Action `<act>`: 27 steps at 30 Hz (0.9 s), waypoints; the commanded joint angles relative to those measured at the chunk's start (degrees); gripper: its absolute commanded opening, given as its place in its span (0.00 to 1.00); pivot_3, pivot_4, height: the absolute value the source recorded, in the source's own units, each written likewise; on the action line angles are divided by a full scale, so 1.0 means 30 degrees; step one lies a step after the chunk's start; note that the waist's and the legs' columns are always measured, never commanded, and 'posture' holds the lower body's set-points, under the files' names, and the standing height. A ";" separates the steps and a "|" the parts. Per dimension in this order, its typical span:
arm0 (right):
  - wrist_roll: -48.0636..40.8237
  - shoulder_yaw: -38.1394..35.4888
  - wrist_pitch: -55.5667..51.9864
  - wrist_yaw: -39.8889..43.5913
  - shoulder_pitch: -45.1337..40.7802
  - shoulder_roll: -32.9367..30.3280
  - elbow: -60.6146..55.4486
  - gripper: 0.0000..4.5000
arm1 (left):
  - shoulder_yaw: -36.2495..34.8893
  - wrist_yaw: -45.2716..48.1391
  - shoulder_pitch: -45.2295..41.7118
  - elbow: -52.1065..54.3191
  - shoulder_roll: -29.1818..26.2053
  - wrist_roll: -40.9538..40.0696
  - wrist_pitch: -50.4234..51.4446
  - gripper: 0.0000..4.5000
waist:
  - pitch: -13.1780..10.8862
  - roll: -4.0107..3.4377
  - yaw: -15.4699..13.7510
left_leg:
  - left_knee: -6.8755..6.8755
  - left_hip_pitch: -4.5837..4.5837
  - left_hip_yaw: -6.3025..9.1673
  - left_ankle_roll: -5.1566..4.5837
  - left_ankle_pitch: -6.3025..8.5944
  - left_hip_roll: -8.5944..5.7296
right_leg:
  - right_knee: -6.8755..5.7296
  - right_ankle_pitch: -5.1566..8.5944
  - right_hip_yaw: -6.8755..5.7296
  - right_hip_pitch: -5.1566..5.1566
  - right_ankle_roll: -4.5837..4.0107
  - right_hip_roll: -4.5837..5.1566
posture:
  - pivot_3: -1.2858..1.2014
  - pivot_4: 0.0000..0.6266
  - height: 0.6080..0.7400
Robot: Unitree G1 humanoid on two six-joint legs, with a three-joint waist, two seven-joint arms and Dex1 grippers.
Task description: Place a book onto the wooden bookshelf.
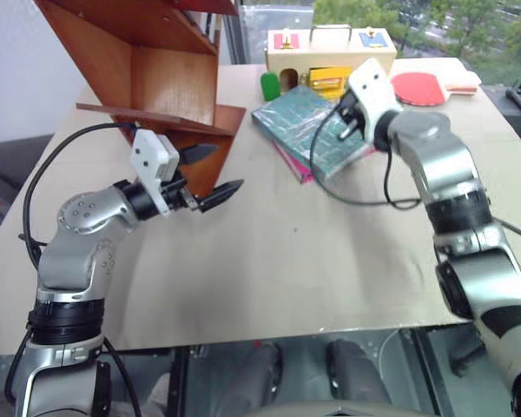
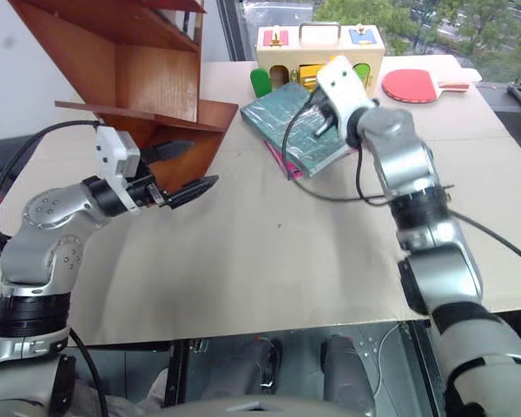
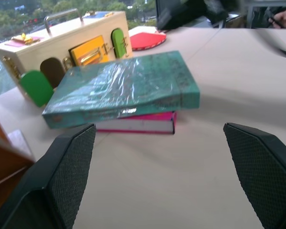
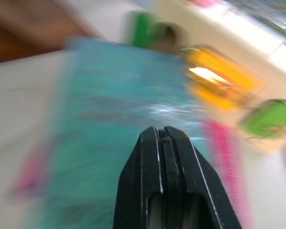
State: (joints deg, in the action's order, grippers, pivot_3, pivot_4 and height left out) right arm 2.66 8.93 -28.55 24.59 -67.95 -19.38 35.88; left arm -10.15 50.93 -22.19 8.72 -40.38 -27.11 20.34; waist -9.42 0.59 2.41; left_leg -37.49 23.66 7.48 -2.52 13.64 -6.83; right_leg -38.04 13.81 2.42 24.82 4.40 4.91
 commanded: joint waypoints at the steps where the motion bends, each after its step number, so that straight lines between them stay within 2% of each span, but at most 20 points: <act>1: 0.0859 -0.0404 0.4662 -0.1617 -0.2725 0.0617 0.7927 0.02 | -0.0254 -0.0089 -0.0217 0.0468 -0.0086 -0.0023 -0.0342 1.00 | -0.0001 0.0000 0.0047 | 0.0001 0.0010 -0.0007 0.0000 0.0000 -0.0001 | 0.0000 0.0000 0.0008 0.0007 0.0000 0.0000 | 0.52 0.24 1.00; 3: 0.1749 0.0061 0.5758 -0.2348 -0.3283 0.1053 1.1144 0.02 | -0.0288 -0.0164 -0.0090 0.0707 -0.0057 -0.0059 -0.0270 1.00 | -0.0001 0.0000 0.0096 | 0.0022 0.0009 0.0000 0.0000 -0.0001 0.0000 | 0.0021 0.0001 0.0007 0.0011 -0.0001 0.0000 | 0.52 0.24 1.00; 5: 0.2934 0.1071 0.6615 -0.1481 -0.3017 0.1478 1.2827 0.02 | -0.0389 -0.0294 0.0198 0.1103 -0.0031 -0.0133 -0.0187 1.00 | 0.0000 0.0000 0.0190 | 0.0038 0.0009 0.0013 0.0001 -0.0001 0.0007 | 0.0037 0.0004 -0.0006 0.0013 -0.0006 0.0000 | 0.52 0.24 1.00; 11: 0.2899 0.1194 0.7505 0.6971 -0.2033 0.2453 1.3222 0.02 | -0.1244 -0.0985 0.1585 0.2411 -0.0118 -0.0478 0.0165 1.00 | 0.0073 0.0068 0.1112 | 0.0027 -0.0085 0.0021 -0.0002 0.0000 0.0013 | 0.0013 0.0002 0.0025 -0.0050 -0.0003 -0.0002 | 0.52 0.24 1.00; 14: 0.3082 0.1203 0.8019 0.7986 -0.1606 0.2434 1.2812 0.02 | -0.1267 -0.1182 0.1954 0.2607 -0.0058 -0.0518 0.0155 1.00 | 0.0080 0.0055 0.1084 | 0.0111 -0.0482 -0.0003 -0.0010 0.0017 0.0065 | 0.0014 0.0005 0.0064 -0.0384 -0.0002 -0.0112 | 0.52 0.24 1.00; 17: 0.2549 0.0427 0.8116 0.7836 -0.1472 0.2282 1.2412 0.02 | -0.1074 -0.1251 0.1895 0.2592 0.0011 -0.0541 0.0123 1.00 | 0.0114 0.0021 0.1027 | 0.0149 -0.0634 0.0000 -0.0064 0.0071 0.0079 | 0.0000 0.0003 0.0065 -0.0495 -0.0006 -0.0120 | 0.52 0.24 1.00; 22: 0.0130 -0.2518 0.7023 0.6525 -0.2447 0.1134 1.1032 0.02 | -0.1009 -0.1317 0.1606 0.2317 0.0114 -0.0563 -0.0090 1.00 | 0.0110 0.0011 0.0929 | 0.0132 -0.0565 -0.0003 0.0020 0.0025 0.0079 | -0.0012 -0.0017 0.0073 -0.0427 -0.0036 -0.0116 | 0.52 0.24 1.00; 23: -0.0313 -0.3133 0.6864 0.5846 -0.2705 0.0888 1.0851 0.02 | -0.1002 -0.1321 0.1605 0.2312 0.0139 -0.0556 -0.0109 1.00 | 0.0108 0.0010 0.0882 | 0.0129 -0.0532 -0.0002 0.0022 0.0023 0.0078 | -0.0011 -0.0017 0.0073 -0.0398 -0.0037 -0.0114 | 0.52 0.24 1.00; 26: -0.0729 -0.4792 0.6755 0.0736 -0.4097 -0.0667 1.1639 0.02 | -0.0883 -0.1384 0.1451 0.2285 0.0316 -0.0572 -0.0102 1.00 | 0.0083 -0.0029 0.0630 | 0.0107 -0.0354 0.0005 0.0028 0.0020 0.0064 | 0.0000 -0.0019 0.0066 -0.0255 -0.0039 -0.0101 | 0.52 0.24 1.00; 27: -0.0295 -0.4650 0.6687 -0.0425 -0.4302 -0.1031 1.2107 0.02 | -0.0829 -0.1386 0.1363 0.2231 0.0371 -0.0553 -0.0105 1.00 | 0.0082 -0.0032 0.0535 | 0.0088 -0.0233 0.0004 0.0030 0.0016 0.0044 | -0.0016 -0.0020 0.0068 -0.0141 -0.0041 -0.0087 | 0.52 0.24 1.00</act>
State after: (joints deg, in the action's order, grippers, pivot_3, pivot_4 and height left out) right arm 2.11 -3.31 -8.69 29.66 -77.47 -20.52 72.50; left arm -12.10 47.10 -17.00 14.68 -39.26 -28.31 20.91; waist -9.17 0.50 4.01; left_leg -37.22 23.09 7.46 -2.43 13.69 -6.72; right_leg -38.10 13.75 2.65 24.60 4.28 4.68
